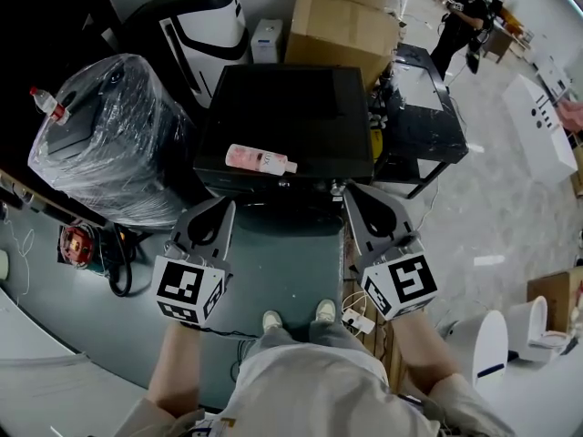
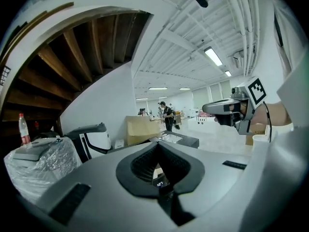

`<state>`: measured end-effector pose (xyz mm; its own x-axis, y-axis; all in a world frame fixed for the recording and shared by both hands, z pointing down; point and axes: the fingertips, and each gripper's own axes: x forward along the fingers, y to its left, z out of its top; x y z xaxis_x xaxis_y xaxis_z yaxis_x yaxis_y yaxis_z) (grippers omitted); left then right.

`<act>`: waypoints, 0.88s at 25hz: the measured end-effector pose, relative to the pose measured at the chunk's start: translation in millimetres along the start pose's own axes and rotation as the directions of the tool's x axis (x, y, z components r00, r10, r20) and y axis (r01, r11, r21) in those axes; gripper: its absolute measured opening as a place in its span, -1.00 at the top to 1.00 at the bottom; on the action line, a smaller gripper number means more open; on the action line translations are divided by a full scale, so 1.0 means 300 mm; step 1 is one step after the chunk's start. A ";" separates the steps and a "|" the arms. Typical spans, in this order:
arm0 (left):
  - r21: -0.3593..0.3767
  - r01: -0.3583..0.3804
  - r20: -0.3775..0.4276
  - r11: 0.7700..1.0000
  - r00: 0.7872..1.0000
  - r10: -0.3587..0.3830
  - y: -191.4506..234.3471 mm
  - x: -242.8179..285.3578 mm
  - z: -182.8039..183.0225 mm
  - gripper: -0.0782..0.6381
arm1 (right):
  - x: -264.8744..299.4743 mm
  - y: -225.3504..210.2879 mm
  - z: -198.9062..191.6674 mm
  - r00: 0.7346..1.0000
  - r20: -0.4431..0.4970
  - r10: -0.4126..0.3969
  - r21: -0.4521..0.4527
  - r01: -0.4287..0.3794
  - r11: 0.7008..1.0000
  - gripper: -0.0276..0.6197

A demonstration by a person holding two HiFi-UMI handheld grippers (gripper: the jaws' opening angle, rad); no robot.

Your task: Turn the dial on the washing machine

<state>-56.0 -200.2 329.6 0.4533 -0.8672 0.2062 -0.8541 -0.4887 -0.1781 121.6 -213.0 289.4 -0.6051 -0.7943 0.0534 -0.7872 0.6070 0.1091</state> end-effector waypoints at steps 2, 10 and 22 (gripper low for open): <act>0.041 0.008 0.014 0.999 1.000 -0.009 -0.013 -0.014 0.029 0.73 | -0.028 0.017 0.047 1.000 0.026 -0.003 -0.022 0.004 1.000 0.83; 0.094 -0.006 0.088 0.996 0.996 -0.002 -0.045 -0.101 0.150 0.73 | -0.112 0.087 0.128 0.998 0.039 0.039 -0.054 -0.037 0.998 0.83; 0.092 0.016 0.090 0.996 0.996 -0.025 -0.119 -0.172 0.174 0.73 | -0.152 0.111 0.184 0.997 0.068 0.048 -0.049 -0.045 0.998 0.83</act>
<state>-35.7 -142.9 275.0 0.4953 -0.8599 0.1232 -0.8194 -0.5096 -0.2626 116.4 -155.3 235.8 -0.6492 -0.7606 -0.0086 -0.7522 0.6404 0.1551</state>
